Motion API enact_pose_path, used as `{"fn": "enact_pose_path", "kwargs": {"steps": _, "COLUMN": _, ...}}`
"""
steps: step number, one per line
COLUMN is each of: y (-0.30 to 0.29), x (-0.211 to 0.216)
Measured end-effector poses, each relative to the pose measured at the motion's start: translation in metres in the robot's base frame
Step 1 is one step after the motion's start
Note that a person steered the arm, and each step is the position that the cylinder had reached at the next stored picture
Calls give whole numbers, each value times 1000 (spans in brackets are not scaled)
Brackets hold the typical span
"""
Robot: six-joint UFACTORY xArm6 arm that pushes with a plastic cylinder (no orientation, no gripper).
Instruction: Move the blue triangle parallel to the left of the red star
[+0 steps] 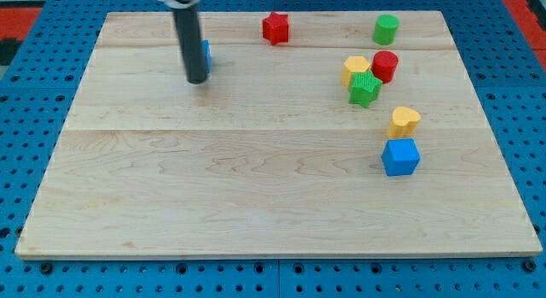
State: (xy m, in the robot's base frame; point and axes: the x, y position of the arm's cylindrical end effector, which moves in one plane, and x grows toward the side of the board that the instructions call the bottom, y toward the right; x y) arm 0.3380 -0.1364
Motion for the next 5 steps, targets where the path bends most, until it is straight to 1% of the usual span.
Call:
{"fn": "enact_pose_path", "kwargs": {"steps": 1, "y": 6, "x": -9}}
{"fn": "enact_pose_path", "kwargs": {"steps": 3, "y": 50, "x": -13}}
{"fn": "enact_pose_path", "kwargs": {"steps": 4, "y": 13, "x": -36}}
{"fn": "enact_pose_path", "kwargs": {"steps": 5, "y": -14, "x": -43}}
